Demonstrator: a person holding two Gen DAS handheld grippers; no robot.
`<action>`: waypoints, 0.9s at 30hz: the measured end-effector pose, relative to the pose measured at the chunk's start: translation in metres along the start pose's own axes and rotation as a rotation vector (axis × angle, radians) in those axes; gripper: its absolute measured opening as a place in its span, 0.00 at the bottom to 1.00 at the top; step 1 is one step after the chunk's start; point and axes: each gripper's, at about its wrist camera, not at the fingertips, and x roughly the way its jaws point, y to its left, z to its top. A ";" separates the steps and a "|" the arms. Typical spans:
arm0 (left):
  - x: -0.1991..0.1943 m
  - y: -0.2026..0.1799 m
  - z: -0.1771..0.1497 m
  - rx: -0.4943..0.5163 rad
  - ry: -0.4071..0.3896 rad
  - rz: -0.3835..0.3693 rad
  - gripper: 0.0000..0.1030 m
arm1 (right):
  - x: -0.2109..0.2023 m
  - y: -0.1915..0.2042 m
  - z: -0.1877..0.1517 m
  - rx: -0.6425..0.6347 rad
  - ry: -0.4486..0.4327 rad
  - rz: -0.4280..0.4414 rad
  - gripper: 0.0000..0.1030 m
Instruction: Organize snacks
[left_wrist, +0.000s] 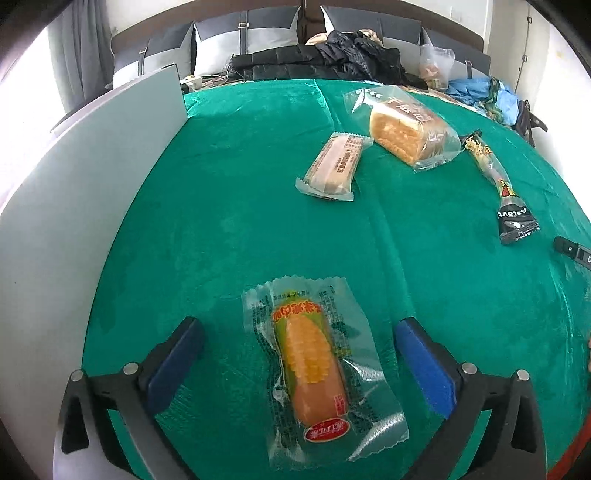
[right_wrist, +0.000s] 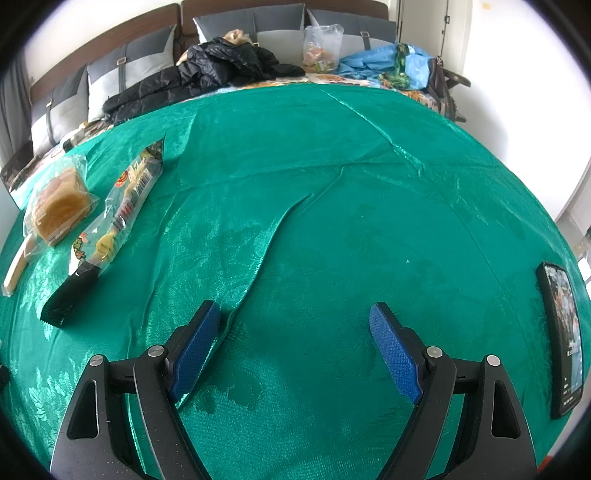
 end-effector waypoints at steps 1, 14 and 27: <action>-0.001 0.000 0.000 -0.001 -0.003 0.001 1.00 | 0.000 0.000 0.000 0.000 0.000 0.000 0.83; -0.003 0.000 -0.002 -0.003 -0.008 0.001 1.00 | 0.001 0.000 -0.002 0.001 -0.006 0.000 0.83; -0.003 0.000 -0.002 -0.003 -0.008 0.001 1.00 | 0.002 0.000 -0.003 0.002 -0.013 0.001 0.83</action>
